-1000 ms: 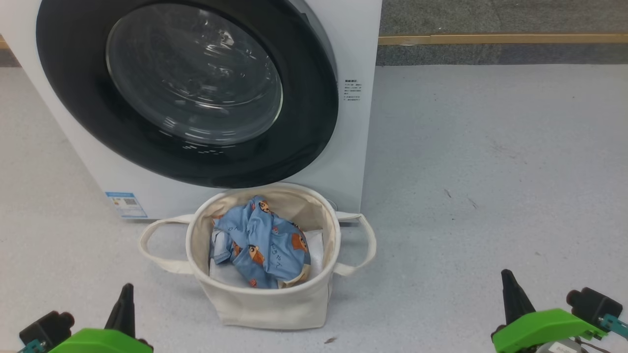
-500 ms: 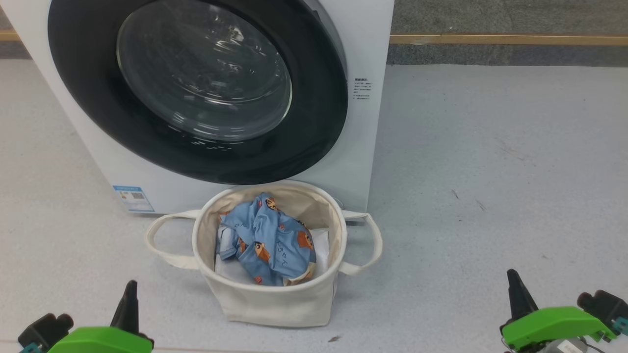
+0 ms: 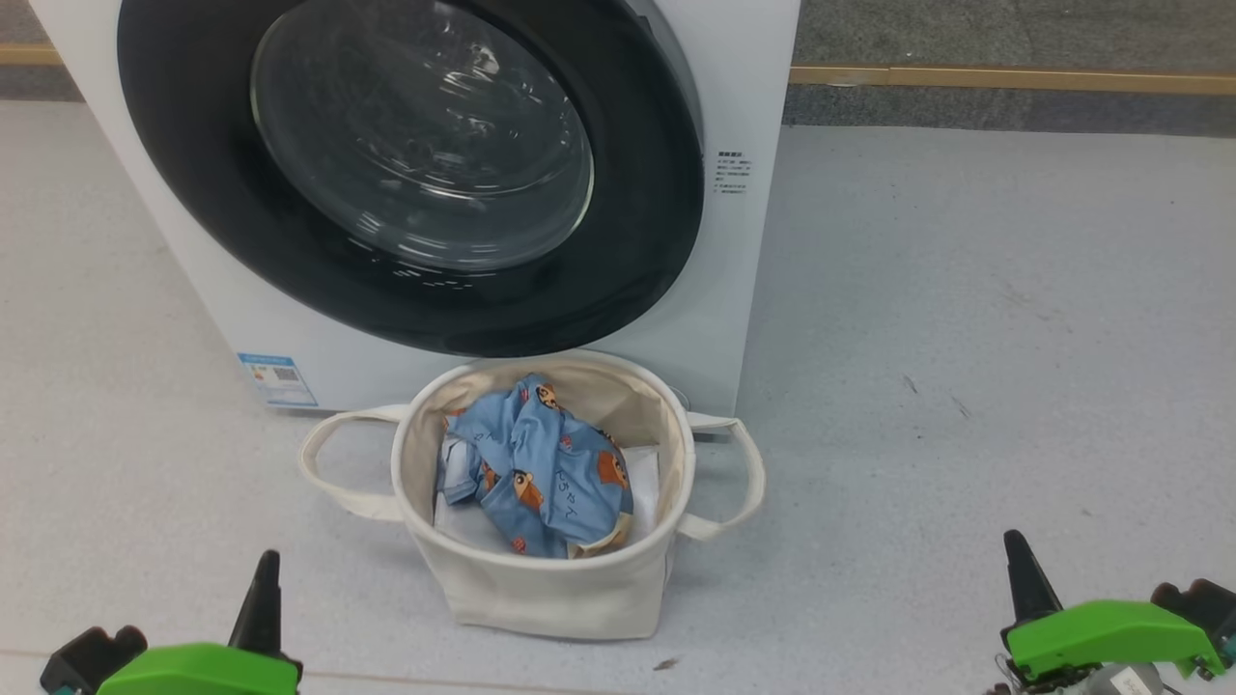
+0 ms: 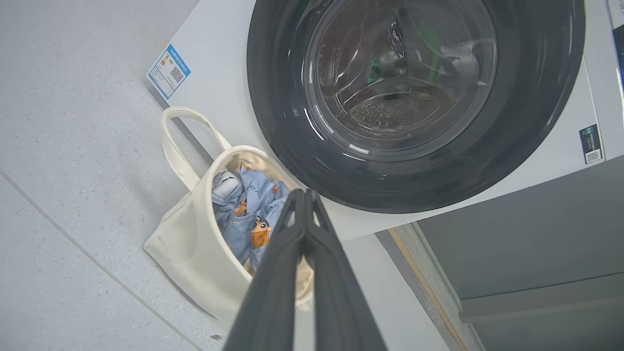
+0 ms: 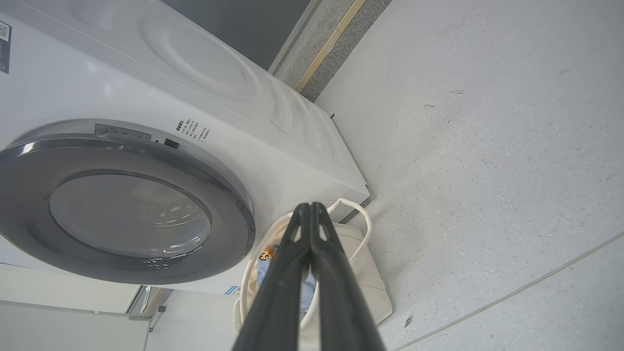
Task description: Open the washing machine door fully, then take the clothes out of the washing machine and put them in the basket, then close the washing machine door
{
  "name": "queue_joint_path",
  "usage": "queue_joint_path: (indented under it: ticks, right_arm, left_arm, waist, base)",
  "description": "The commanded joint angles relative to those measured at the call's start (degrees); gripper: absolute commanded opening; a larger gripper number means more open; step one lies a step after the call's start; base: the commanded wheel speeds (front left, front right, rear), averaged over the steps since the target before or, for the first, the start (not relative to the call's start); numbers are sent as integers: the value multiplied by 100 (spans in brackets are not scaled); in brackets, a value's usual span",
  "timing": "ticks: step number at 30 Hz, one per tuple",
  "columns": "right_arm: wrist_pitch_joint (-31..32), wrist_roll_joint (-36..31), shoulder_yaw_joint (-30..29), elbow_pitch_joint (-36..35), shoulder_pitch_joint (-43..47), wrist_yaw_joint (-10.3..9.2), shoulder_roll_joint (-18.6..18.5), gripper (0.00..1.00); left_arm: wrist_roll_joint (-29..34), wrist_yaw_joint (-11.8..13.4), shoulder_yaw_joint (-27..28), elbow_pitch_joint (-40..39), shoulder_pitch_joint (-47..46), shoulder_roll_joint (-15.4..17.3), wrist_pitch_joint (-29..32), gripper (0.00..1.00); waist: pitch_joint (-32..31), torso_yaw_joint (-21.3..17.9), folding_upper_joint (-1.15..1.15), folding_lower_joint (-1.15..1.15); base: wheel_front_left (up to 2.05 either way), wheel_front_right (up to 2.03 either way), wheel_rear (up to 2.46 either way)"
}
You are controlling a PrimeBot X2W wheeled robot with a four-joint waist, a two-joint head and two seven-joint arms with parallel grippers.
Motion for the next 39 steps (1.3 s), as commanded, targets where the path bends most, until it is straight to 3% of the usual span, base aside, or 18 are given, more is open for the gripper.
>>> queue_joint_path:
  ticks: [1,39]
  right_arm:
    - [33,110,4,-218,-293,9,-11,0]
    - [668,2150,-605,-366,-323,14,303,0]
  left_arm:
    - [-94,-23,177,-245,-155,56,27,0]
    - [-1980,-35,613,-1014,94,-429,654,0]
  waist:
    - [2,8,0,0]
    - [91,368,0,0]
  base:
    - [0,0,0]
    - [0,0,0]
